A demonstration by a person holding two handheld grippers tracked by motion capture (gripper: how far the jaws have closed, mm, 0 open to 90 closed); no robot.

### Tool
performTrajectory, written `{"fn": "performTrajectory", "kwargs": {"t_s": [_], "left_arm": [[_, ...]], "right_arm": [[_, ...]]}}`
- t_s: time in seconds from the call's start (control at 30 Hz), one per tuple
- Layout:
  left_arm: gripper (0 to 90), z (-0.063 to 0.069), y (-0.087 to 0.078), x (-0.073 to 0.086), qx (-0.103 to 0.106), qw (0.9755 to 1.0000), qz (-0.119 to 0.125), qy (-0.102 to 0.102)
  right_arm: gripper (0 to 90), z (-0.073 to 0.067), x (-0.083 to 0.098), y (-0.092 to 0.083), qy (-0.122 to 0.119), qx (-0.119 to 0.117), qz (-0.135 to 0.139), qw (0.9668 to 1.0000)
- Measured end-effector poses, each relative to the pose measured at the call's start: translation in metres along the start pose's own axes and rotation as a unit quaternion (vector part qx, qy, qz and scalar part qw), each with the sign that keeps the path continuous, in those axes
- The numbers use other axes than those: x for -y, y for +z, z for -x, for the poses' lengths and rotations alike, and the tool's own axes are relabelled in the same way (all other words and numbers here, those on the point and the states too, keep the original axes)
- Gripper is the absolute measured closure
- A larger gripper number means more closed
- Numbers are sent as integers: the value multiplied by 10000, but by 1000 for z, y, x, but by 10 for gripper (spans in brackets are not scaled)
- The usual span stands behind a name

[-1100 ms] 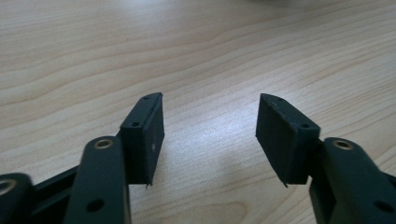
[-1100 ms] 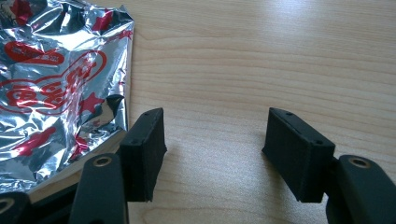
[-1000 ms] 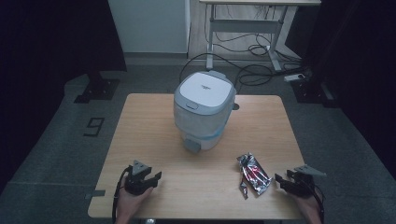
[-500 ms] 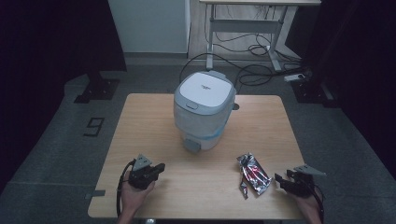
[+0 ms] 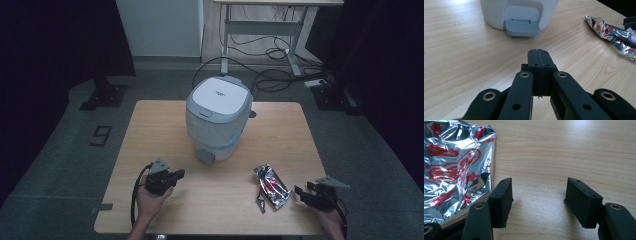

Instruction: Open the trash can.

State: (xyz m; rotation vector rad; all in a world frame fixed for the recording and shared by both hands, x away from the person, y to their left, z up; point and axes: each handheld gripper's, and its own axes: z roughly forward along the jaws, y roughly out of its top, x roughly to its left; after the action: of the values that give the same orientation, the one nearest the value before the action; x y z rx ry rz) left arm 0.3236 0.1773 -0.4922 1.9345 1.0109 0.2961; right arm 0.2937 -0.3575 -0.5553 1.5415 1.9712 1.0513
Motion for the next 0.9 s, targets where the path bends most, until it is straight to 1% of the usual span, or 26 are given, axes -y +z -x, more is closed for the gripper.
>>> {"fn": "performTrajectory", "kwargs": {"t_s": [0.1,0.2,0.23,0.3,0.4,0.53,0.73,0.77,0.8,0.83,0.9], "left_arm": [[900,2,5,-7,30,10000,-7,41],[900,2,8,-10,54,10000,-8,58],[900,2,13,-14,90,9999,-7,50],[900,2,16,-16,128,9999,-7,24],[900,1,21,-19,133,9999,-29,22],[900,-1,28,-23,178,9998,-7,-83],[900,-3,41,-32,146,9999,-38,-36],[900,-3,41,-32,146,9999,-38,-36],[900,-4,45,-36,147,9999,-71,-22],[900,-4,45,-36,147,9999,-71,-22],[900,-5,54,-40,92,9998,-160,33]], "right_arm": [[380,0,0,0,13,-16,4,10000],[381,0,0,0,7,-7,3,10000],[381,0,0,0,-3,6,0,10000],[381,-1,0,0,-31,27,-7,10000],[383,-1,0,0,-50,46,-12,10000],[384,-1,0,0,-44,63,-12,10000],[384,-2,0,1,-69,106,-18,9999],[384,-2,0,1,-69,106,-18,9999],[384,-2,0,1,-77,122,-18,9999],[385,-2,0,1,-77,125,-19,9999],[385,-2,0,1,-75,130,-20,9999]]}}
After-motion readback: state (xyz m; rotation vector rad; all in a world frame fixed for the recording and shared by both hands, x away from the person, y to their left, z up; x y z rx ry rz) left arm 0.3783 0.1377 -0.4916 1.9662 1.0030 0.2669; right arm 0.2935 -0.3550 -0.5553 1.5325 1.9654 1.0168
